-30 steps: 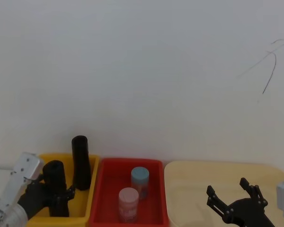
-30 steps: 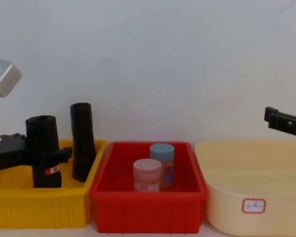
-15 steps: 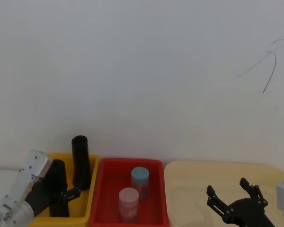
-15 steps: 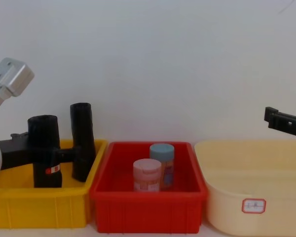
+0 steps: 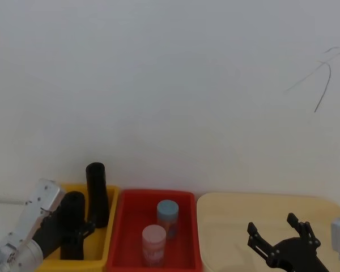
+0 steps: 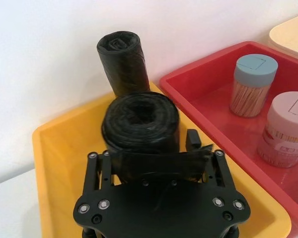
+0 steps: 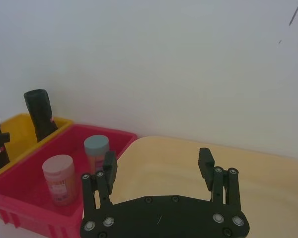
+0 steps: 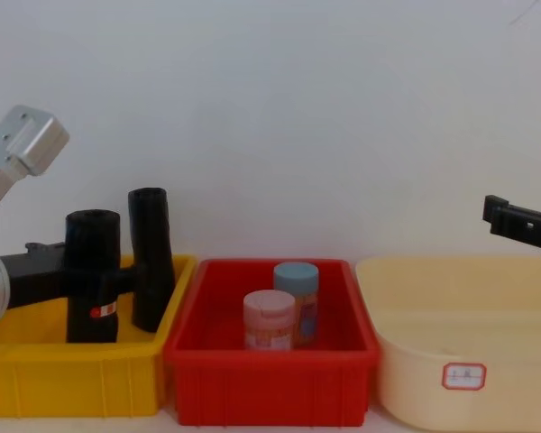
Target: Pick up the garbage bag with the one hand and transfer it to the other hand.
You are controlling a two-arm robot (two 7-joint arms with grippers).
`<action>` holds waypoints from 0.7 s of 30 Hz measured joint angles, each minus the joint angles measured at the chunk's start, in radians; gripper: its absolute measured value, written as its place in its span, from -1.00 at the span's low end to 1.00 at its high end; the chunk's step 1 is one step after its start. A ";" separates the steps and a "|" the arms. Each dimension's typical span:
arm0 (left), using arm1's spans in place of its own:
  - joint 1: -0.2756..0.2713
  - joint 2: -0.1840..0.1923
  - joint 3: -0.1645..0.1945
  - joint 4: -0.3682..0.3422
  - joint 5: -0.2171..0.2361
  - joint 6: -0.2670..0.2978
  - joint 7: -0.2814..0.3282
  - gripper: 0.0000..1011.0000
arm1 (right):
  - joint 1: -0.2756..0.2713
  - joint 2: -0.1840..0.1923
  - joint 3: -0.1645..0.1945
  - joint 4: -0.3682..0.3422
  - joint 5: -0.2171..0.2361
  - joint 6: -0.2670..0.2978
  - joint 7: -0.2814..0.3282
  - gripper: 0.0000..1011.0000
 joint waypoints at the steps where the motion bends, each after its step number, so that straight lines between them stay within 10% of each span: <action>1: 0.000 0.000 0.000 0.000 0.000 0.000 0.000 0.48 | 0.000 0.000 0.000 0.000 0.000 0.000 0.000 0.98; 9: -0.002 -0.002 0.001 0.003 0.001 -0.001 -0.001 -0.02 | 0.000 0.000 0.000 0.000 0.000 0.000 0.000 0.98; 21: 0.002 0.002 -0.004 -0.012 -0.003 -0.002 -0.016 -0.14 | 0.000 0.000 0.000 0.000 0.000 0.000 0.000 0.98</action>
